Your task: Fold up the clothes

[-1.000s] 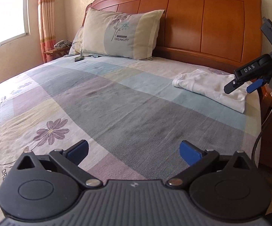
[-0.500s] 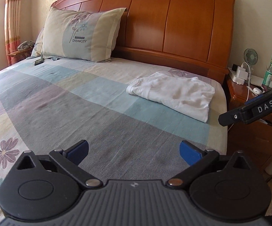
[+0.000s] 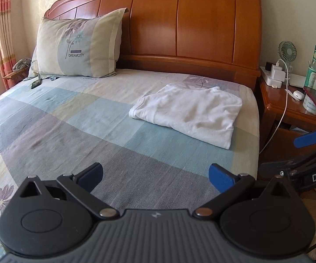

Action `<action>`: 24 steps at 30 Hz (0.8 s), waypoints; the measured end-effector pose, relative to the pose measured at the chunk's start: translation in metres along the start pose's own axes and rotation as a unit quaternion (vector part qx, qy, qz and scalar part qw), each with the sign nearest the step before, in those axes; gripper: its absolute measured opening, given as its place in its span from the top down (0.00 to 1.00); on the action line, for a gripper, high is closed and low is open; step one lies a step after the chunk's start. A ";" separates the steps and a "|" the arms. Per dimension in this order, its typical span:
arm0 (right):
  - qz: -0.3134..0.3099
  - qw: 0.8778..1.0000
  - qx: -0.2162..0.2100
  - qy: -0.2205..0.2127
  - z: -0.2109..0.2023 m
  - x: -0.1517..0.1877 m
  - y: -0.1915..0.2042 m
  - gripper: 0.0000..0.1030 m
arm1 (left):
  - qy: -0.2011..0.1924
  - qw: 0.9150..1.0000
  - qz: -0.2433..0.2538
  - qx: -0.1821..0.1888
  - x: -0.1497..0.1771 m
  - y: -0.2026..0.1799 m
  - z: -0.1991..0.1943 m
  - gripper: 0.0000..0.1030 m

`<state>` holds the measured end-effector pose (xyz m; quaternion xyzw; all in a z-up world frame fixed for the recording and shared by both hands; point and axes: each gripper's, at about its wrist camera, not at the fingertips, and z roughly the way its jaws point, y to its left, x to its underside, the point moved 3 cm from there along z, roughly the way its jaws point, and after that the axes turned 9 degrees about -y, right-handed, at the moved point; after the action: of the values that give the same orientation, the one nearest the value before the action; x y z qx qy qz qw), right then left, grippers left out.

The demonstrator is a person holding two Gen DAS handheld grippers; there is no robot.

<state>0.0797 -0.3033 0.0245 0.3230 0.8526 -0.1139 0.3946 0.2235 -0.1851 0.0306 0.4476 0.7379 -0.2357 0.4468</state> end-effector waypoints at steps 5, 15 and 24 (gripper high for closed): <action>-0.004 1.000 -0.002 -0.008 0.011 -0.010 -0.021 0.00 | 0.016 1.000 -0.025 -0.005 -0.015 -0.013 0.025 0.01; -0.017 0.999 -0.036 -0.015 0.043 -0.038 -0.065 0.00 | 0.048 0.993 -0.102 -0.029 -0.033 -0.034 0.071 0.01; 0.008 0.999 -0.048 -0.010 0.065 -0.041 -0.097 0.00 | 0.063 0.994 -0.089 -0.026 -0.047 -0.059 0.090 0.01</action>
<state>0.0758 -0.4259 0.0064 0.3092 0.8506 -0.0725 0.4191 0.2216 -0.3021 0.0241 0.3822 0.8072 -0.2264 0.3888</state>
